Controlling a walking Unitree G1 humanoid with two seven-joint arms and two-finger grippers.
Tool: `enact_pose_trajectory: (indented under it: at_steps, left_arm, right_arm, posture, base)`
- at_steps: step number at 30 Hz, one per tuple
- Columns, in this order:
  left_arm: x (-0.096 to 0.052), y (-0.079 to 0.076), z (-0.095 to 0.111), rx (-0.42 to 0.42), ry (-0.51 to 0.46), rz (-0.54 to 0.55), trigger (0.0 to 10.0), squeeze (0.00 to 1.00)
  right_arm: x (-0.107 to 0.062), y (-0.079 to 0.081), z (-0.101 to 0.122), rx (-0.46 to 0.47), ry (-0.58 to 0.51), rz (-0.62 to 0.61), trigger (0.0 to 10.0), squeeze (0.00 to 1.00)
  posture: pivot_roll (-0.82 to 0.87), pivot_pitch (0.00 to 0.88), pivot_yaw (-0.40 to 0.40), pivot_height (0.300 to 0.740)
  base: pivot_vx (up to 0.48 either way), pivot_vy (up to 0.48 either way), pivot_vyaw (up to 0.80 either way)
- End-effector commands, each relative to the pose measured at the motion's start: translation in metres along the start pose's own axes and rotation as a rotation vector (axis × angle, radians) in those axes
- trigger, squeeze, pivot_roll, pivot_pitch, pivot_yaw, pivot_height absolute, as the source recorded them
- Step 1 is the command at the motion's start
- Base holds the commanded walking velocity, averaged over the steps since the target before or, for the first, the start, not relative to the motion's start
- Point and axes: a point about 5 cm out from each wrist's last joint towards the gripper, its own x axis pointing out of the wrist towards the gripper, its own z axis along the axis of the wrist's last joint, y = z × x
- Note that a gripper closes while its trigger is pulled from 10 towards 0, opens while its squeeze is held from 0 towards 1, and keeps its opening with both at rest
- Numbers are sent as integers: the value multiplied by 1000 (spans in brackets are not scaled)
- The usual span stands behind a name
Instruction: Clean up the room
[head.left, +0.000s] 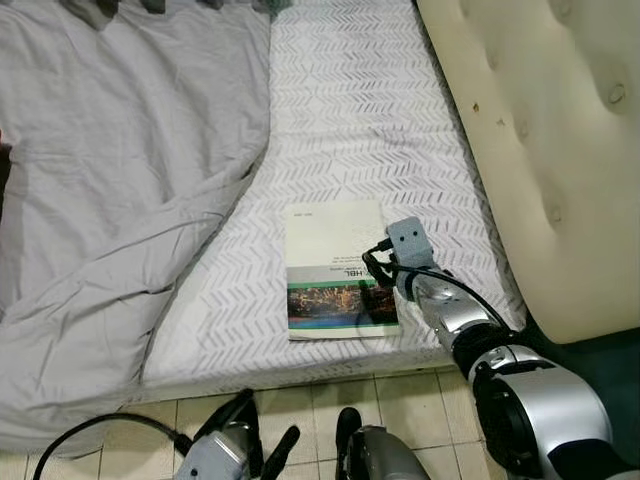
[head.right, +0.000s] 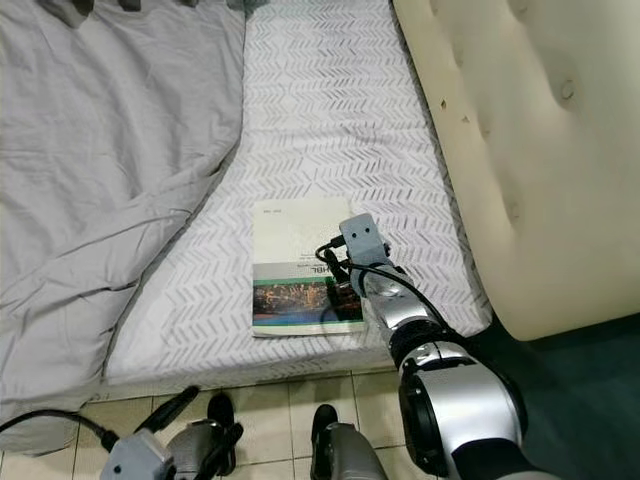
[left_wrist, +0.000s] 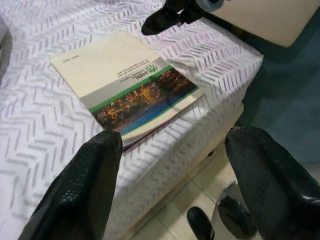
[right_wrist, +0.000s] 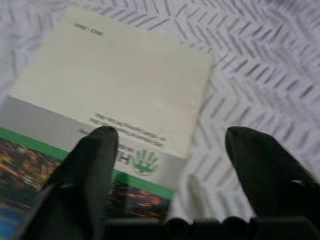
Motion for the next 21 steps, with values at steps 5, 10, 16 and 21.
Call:
enact_pose_trajectory:
  at_steps: [5, 10, 16, 21]
  left_arm:
    - [16, 1, -9, -77, 14, 50, 10000, 0]
    - [53, 42, -7, -267, -14, 275, 10000, 0]
    - [80, 84, 1, -172, -6, 407, 10000, 0]
    - [82, 94, 5, -138, 4, 408, 10000, 0]
  right_arm:
    - [-3, -14, -1, 82, -41, -45, 10000, 1000]
    - [-16, -27, -27, 341, -113, -136, 10000, 1000]
    - [-44, -30, -72, 427, -182, -273, 10000, 1000]
    - [-72, -21, -94, 309, -214, -317, 10000, 714]
  posture:
    - [218, 283, -135, 740]
    - [152, 97, -142, 740]
    - [128, 0, -128, 740]
    - [110, 0, -111, 740]
  base:
    - [0, 0, 0]
    - [0, 0, 0]
    - [0, 0, 0]
    - [0, 0, 0]
